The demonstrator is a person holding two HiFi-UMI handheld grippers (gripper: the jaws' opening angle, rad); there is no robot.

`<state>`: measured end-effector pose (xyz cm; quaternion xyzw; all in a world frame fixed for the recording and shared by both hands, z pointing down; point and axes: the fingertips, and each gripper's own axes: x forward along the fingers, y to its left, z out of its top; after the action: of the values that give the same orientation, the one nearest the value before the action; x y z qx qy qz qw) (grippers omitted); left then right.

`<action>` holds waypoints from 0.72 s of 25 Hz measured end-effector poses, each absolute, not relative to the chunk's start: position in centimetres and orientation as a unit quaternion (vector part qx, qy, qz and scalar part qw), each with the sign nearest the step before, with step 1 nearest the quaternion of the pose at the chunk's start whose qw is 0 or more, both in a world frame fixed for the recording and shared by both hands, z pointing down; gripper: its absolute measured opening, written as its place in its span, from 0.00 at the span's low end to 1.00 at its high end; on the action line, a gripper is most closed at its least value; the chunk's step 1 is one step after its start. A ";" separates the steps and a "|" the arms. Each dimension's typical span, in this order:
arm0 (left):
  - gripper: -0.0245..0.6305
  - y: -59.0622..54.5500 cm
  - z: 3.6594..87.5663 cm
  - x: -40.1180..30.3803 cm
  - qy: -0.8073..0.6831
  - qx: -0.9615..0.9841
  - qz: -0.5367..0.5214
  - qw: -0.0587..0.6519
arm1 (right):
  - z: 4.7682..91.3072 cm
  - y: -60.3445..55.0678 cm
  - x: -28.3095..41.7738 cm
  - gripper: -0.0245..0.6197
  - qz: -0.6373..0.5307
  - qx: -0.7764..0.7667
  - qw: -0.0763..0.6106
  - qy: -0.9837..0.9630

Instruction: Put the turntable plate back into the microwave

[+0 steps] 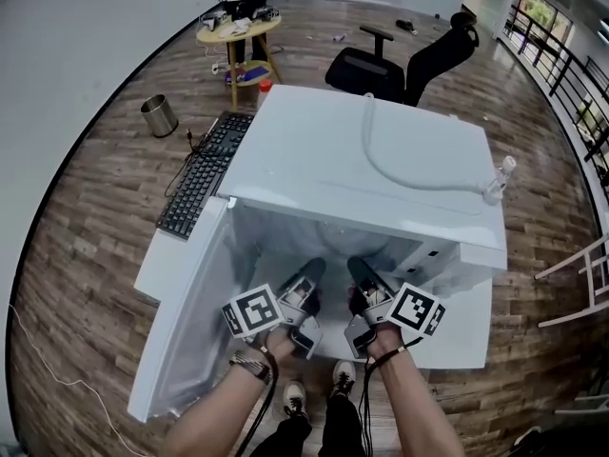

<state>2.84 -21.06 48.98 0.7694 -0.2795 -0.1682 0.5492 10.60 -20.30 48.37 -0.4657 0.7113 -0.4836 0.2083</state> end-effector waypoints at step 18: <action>0.17 -22.9 48.8 3.1 -0.282 0.768 -0.168 0.550 | 48.2 -22.1 10.9 0.17 -0.482 -0.469 0.212 0.709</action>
<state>3.11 -22.88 48.77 0.7682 -0.2817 -0.1681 0.5498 10.89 -22.14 48.24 -0.4688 0.7095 -0.4817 0.2117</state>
